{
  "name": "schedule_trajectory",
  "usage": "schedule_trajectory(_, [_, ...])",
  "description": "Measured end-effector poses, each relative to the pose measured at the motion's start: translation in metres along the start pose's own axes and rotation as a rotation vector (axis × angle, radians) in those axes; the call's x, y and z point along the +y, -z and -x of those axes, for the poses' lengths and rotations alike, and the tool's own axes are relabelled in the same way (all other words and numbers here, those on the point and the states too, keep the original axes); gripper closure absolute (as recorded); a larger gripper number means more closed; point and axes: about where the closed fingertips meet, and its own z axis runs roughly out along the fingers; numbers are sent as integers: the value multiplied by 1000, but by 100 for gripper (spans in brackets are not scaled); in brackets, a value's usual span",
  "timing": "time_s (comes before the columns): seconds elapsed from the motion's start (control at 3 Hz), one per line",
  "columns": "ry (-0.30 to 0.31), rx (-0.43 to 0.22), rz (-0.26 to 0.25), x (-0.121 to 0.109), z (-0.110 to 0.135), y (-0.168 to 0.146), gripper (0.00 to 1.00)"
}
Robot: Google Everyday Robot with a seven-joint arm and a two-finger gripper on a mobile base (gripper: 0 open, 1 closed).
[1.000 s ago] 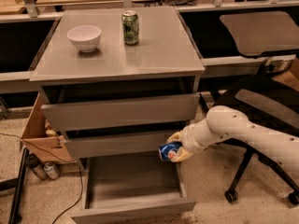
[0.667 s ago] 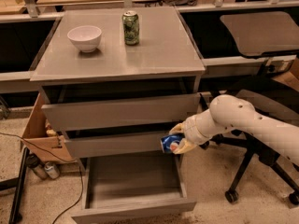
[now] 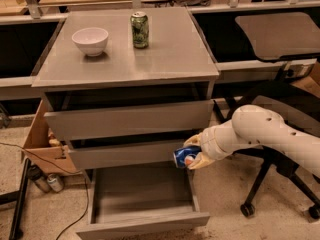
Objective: Pick pepsi can from bottom drawer and place on counter
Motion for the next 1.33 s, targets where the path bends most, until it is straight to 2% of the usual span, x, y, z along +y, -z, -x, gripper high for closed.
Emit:
schedule_trajectory(0.33, [35, 22, -46, 13, 32, 47, 100])
schedule_trajectory(0.67, [111, 90, -110, 6, 82, 117, 100])
schedule_trajectory(1.0, [156, 128, -141, -12, 109, 151, 100])
schedule_trajectory(1.33, [182, 160, -170, -45, 126, 175, 100])
